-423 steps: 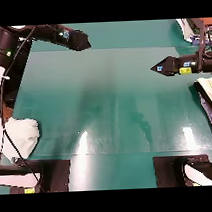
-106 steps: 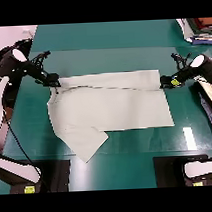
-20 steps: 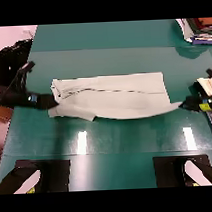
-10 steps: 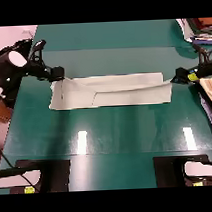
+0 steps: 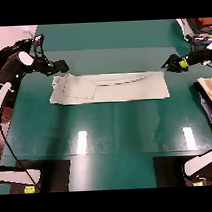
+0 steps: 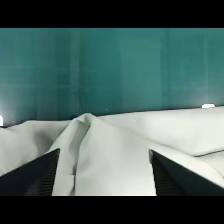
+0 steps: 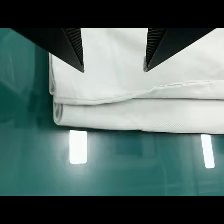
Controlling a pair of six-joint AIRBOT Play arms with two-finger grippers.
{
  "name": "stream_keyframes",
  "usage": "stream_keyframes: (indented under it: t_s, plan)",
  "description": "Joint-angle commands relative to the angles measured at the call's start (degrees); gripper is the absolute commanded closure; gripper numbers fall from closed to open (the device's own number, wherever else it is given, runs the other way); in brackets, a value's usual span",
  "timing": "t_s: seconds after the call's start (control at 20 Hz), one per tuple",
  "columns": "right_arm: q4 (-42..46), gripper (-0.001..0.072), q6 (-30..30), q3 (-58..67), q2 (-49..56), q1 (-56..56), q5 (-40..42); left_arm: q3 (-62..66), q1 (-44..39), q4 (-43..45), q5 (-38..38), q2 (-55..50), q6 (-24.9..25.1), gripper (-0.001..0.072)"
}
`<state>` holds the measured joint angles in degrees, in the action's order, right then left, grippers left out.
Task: Fold the shirts.
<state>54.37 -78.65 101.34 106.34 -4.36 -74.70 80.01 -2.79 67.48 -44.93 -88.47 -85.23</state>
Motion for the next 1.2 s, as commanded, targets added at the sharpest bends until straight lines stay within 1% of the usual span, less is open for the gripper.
stream_keyframes:
  t_s: [0.0, 0.05, 0.1, 0.15, 0.2, 0.25, 0.4, 0.6, 0.8, 0.9, 0.95, 1.0, 1.05, 1.1, 1.15]
  plan:
    - [-1.77, 0.0266, 2.64, 5.16, 3.32, -1.4, -6.14, 2.54, -0.04, -0.28, -5.42, -0.22, -0.22, 0.0047]
    - [-1.79, 0.0266, 3.34, 5.16, 3.32, -2.38, -7.78, 3.58, -0.04, -0.44, -8.55, -0.22, 0.11, 0.027]
    - [-1.75, 0.0266, 3.52, 5.11, 3.34, -3.54, -9.35, 4.24, -0.17, -0.55, -11.52, -0.22, 1.77, 0.056]
    - [-1.79, 0.0266, 4.15, 5.09, 3.34, -4.96, -10.78, 4.33, -0.42, -0.66, -13.16, -0.22, 4.22, 0.0676]
    - [-1.79, 0.0266, 4.2, 5.07, 3.34, -6.6, -12.44, 4.31, -0.85, -0.66, -14.47, -0.22, 5.29, 0.068]
    - [-1.84, 0.0266, 4.17, 4.96, 3.34, -7.96, -13.81, 4.31, -1.38, -0.72, -15.21, -0.22, 5.29, 0.068]
    - [-1.95, 0.0266, 4.17, 4.98, 5.33, -10.95, -18.95, 4.31, -3.74, -2.38, -14.49, -0.24, 5.25, 0.068]
    - [-2.4, 0.0266, 4.13, 4.98, 11.41, -10.08, -24.46, 4.33, -7.15, -4.79, -14.16, -1.27, 5.18, 0.068]
    - [-2.38, 0.0266, 4.17, 5.03, 14.82, -4.79, -23.15, 4.22, -9.33, -5.11, -14.45, -3.21, 5.16, 0.068]
    - [-2.4, 0.0278, 4.42, 5.03, 15.23, -2.43, -20.83, 4.22, -9.62, -7.93, -14.58, -4.57, 5.16, 0.0681]
    - [-2.45, 0.0327, 4.94, 5.09, 15.21, -1.68, -19.91, 4.22, -9.73, -9.03, -14.32, -5.22, 5.18, 0.068]
    - [-2.4, 0.0463, 5.53, 5.42, 15.23, -0.98, -19.74, 4.26, -10.1, -10.1, -13.92, -5.97, 5.2, 0.068]
    - [-2.45, 0.0552, 5.92, 5.7, 15.1, -0.61, -19.78, 4.66, -10.6, -10.29, -13.64, -6.64, 5.29, 0.0681]
    - [-2.54, 0.0663, 6.19, 6.08, 14.91, -0.46, -20.02, 5.38, -11.3, -10.29, -13.03, -7.48, 5.38, 0.0681]
    - [-3.8, 0.0695, 6.8, 6.1, 14.12, -0.48, -19.74, 6.43, -12.09, -10.29, -12.63, -8.24, 5.66, 0.0681]
